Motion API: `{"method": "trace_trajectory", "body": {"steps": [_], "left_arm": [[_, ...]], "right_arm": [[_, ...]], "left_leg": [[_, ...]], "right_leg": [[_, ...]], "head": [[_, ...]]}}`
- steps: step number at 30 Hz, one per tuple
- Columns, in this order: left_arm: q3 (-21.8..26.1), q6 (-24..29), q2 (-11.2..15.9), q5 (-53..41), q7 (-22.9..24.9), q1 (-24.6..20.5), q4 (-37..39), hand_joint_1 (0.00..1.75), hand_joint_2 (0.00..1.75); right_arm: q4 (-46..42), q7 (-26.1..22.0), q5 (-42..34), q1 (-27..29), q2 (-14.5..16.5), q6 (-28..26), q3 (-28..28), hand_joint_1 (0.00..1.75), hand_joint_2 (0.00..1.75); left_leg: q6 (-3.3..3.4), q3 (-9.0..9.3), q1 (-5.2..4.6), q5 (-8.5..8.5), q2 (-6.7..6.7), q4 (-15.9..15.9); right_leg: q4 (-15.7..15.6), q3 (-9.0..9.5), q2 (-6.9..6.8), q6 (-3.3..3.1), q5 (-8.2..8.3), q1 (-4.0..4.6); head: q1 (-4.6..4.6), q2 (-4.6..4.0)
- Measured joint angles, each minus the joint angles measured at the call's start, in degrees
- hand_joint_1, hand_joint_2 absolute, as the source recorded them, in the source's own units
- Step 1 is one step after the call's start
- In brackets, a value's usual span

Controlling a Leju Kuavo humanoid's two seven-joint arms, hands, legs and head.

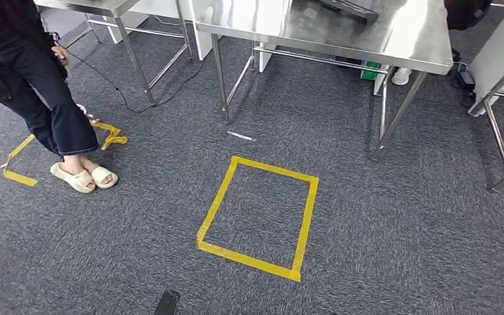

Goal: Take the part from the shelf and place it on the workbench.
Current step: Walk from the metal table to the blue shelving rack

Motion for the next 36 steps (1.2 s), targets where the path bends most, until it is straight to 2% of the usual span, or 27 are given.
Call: {"method": "trace_trajectory", "body": {"steps": [1,2,3,4,6,7,8,10,11,13,14,15,16,17,18,19,21,23,24,26,28,30,31,32,33,34,36], "left_arm": [[0.02,0.00,0.01,0.00,-0.02,0.09,0.00,0.00,0.00],[0.04,0.01,0.03,0.00,-0.03,0.16,0.00,0.00,0.00],[0.06,0.01,0.05,0.00,-0.03,0.21,0.00,0.00,0.00],[0.08,0.02,0.07,-0.01,-0.04,0.21,0.00,0.00,0.00],[0.12,0.05,0.05,-0.07,-0.07,0.13,-0.01,0.00,0.00],[0.14,0.08,0.02,-0.13,-0.11,0.06,-0.03,0.00,0.00],[0.15,0.10,-0.01,-0.18,-0.14,0.01,-0.05,0.00,0.00],[0.18,0.14,-0.01,-0.24,-0.19,0.04,-0.09,0.00,0.00],[0.20,0.15,0.03,-0.24,-0.19,0.09,-0.09,0.00,0.00],[0.23,0.23,0.09,-0.28,-0.19,0.03,-0.09,0.00,0.00],[0.25,0.27,0.05,-0.32,-0.19,-0.03,-0.10,0.00,0.00],[0.25,0.31,0.02,-0.37,-0.19,-0.08,-0.10,0.00,0.00],[0.25,0.31,-0.03,-0.40,-0.19,-0.07,-0.10,0.00,0.00],[0.25,0.31,-0.06,-0.42,-0.19,-0.01,-0.10,0.00,0.00],[0.25,0.32,-0.04,-0.42,-0.19,0.05,-0.09,0.00,0.00],[0.25,0.33,-0.02,-0.42,-0.19,0.09,-0.09,0.00,0.00],[0.25,0.35,-0.08,-0.45,-0.19,0.09,-0.10,0.00,0.00],[0.25,0.37,-0.20,-0.50,-0.20,0.10,-0.12,0.00,0.00],[0.25,0.38,-0.25,-0.52,-0.20,0.14,-0.13,0.00,0.00],[0.27,0.42,-0.19,-0.51,-0.21,0.27,-0.12,0.00,0.00],[0.29,0.51,-0.08,-0.50,-0.22,0.32,-0.11,0.00,0.00],[0.31,0.56,-0.02,-0.52,-0.23,0.26,-0.11,0.00,0.00],[0.32,0.57,-0.02,-0.53,-0.24,0.25,-0.11,0.00,0.00],[0.32,0.62,-0.02,-0.54,-0.29,0.32,-0.11,0.00,0.00],[0.33,0.71,-0.01,-0.55,-0.38,0.41,-0.11,0.00,0.00],[0.38,0.85,0.02,-0.55,-0.53,0.49,-0.11,0.00,0.00],[0.57,1.17,-0.02,-0.55,-0.93,0.54,-0.13,0.00,0.00]], "right_arm": [[0.00,-0.04,0.01,0.05,-0.01,-0.01,0.00,0.00,0.00],[0.00,-0.08,0.01,0.04,-0.01,-0.01,0.00,0.00,0.00],[0.00,-0.12,0.03,0.01,0.01,-0.01,0.00,0.00,0.00],[0.00,-0.17,0.06,-0.06,0.03,-0.01,0.01,0.00,0.00],[0.00,-0.29,0.13,-0.20,0.04,-0.01,0.02,0.00,0.00],[0.00,-0.34,0.14,-0.26,0.02,-0.02,0.02,0.00,0.00],[0.00,-0.37,0.15,-0.30,-0.01,-0.03,0.02,0.00,0.00],[-0.02,-0.41,0.17,-0.40,-0.01,-0.04,0.03,0.00,0.00],[-0.03,-0.42,0.20,-0.48,0.00,-0.05,0.03,0.00,0.00],[-0.04,-0.43,0.25,-0.58,0.06,-0.08,0.05,0.00,0.00],[-0.04,-0.44,0.27,-0.52,0.09,-0.09,0.05,0.00,0.00],[-0.04,-0.44,0.27,-0.41,0.11,-0.10,0.05,0.00,0.00],[-0.03,-0.43,0.24,-0.29,0.10,-0.11,0.05,0.00,0.00],[-0.03,-0.42,0.21,-0.20,0.08,-0.13,0.05,0.00,0.00],[-0.02,-0.40,0.19,-0.17,0.06,-0.14,0.04,0.00,0.00],[-0.02,-0.41,0.16,-0.19,0.05,-0.15,0.04,0.00,0.00],[-0.02,-0.43,0.16,-0.28,-0.02,-0.20,0.04,0.00,0.00],[-0.02,-0.48,0.15,-0.36,-0.08,-0.24,0.04,0.00,0.00],[-0.02,-0.51,0.15,-0.38,-0.09,-0.26,0.04,0.00,0.00],[-0.03,-0.56,0.12,-0.48,0.03,-0.31,0.04,0.00,0.00],[-0.04,-0.61,0.11,-0.52,0.14,-0.40,0.04,0.00,0.00],[-0.03,-0.66,0.10,-0.31,0.16,-0.50,0.04,0.00,0.00],[-0.03,-0.67,0.06,-0.17,0.16,-0.53,0.04,0.00,0.00],[-0.02,-0.71,0.02,-0.09,0.16,-0.53,0.04,0.00,0.00],[-0.02,-0.76,-0.02,-0.07,0.16,-0.53,0.04,0.00,0.00],[-0.02,-0.81,-0.07,-0.07,0.18,-0.54,0.04,0.00,0.00],[-0.03,-0.95,-0.17,-0.08,0.17,-0.59,0.04,0.00,0.00]], "left_leg": [[-0.08,-0.70,0.02,-0.56,0.10,2.04],[-0.13,-0.65,0.03,-0.38,0.24,2.49],[-0.12,0.31,0.06,0.56,0.46,1.11],[-0.09,2.03,0.09,1.95,0.91,-1.77],[0.03,6.41,-0.03,4.61,3.44,-9.36],[0.26,7.85,-0.19,5.29,4.43,-12.10],[0.55,8.51,-0.41,5.50,5.01,-13.60],[1.41,8.19,-0.84,5.56,3.89,-13.93],[1.86,8.05,-0.93,5.77,3.23,-14.05],[2.84,7.82,-0.89,6.24,1.92,-14.31],[3.23,7.68,-0.84,6.43,1.24,-14.37],[3.54,7.49,-0.87,6.57,0.48,-14.36],[3.72,7.31,-0.94,6.69,-0.35,-14.35],[3.82,7.18,-1.01,6.81,-1.23,-14.34],[3.84,7.09,-1.08,6.93,-2.07,-14.32],[3.79,7.06,-1.12,7.06,-2.91,-14.31],[3.50,6.99,-1.17,7.35,-4.39,-14.27],[3.00,6.74,-1.28,7.68,-5.56,-14.22],[2.66,6.58,-1.31,7.88,-6.08,-14.28],[2.06,6.18,-1.29,8.16,-6.59,-14.30],[1.63,4.97,-1.35,6.57,-4.17,-12.11],[1.12,1.97,-1.18,2.58,-1.00,-5.52],[0.78,0.19,-0.95,0.72,-0.35,-1.59],[0.46,-1.02,-0.69,-0.21,-0.05,1.15],[0.17,-1.24,-0.40,-0.11,0.21,1.96],[-0.09,-0.21,-0.09,1.00,0.62,0.35],[-0.51,4.23,0.32,4.08,2.91,-7.21]], "right_leg": [[0.01,-0.06,-0.71,0.00,0.00,0.06],[0.02,-0.08,-1.29,0.01,-0.01,0.08],[0.02,-0.05,-1.85,0.02,-0.02,0.08],[0.03,0.02,-2.33,0.05,-0.04,0.05],[0.18,0.09,-3.34,0.38,-0.26,0.29],[0.25,0.09,-3.87,0.66,-0.41,0.54],[0.30,0.12,-4.42,0.95,-0.54,0.78],[0.24,0.26,-5.56,1.47,-0.60,0.98],[0.49,0.18,-5.18,1.73,-0.83,0.84],[3.72,-1.34,-2.35,1.87,-2.81,0.53],[7.13,-2.94,-0.47,1.70,-4.50,0.43],[11.30,-4.88,0.69,1.47,-6.26,0.47],[15.08,-6.68,1.19,1.38,-7.55,0.52],[17.22,-7.77,1.40,1.46,-8.01,0.58],[17.23,-7.86,1.54,1.69,-7.60,0.61],[14.80,-6.76,1.79,1.97,-6.30,0.61],[6.45,-2.82,3.78,2.16,-3.01,0.71],[1.17,-0.50,5.48,1.63,-1.19,0.97],[0.54,-0.31,5.58,1.25,-0.98,1.14],[0.35,-0.13,4.35,0.53,-0.50,1.02],[-0.02,0.08,2.98,-0.22,0.00,0.54],[-0.11,-0.02,1.34,-0.70,0.16,0.49],[-0.10,-0.09,0.43,-0.85,0.17,0.55],[-0.09,-0.18,-0.46,-0.85,0.15,0.59],[-0.08,-0.25,-1.31,-0.81,0.12,0.56],[-0.05,-0.25,-2.08,-0.72,0.07,0.50],[0.11,-0.11,-3.41,-0.19,-0.27,0.51]], "head": [[-0.01,0.00],[-0.02,0.00],[-0.01,0.00],[-0.02,0.00],[-0.07,0.00],[0.02,0.00],[0.11,0.00],[0.32,0.00],[0.33,0.00],[0.42,0.00],[0.47,0.00],[0.55,0.00],[0.57,0.00],[0.59,0.00],[0.63,0.00],[0.61,0.00],[0.62,0.00],[0.59,0.00],[0.55,0.00],[0.49,0.00],[0.31,0.00],[0.09,0.00],[-0.01,0.00],[0.01,0.00],[-0.03,0.00],[-0.03,0.00],[-0.07,0.00]]}}
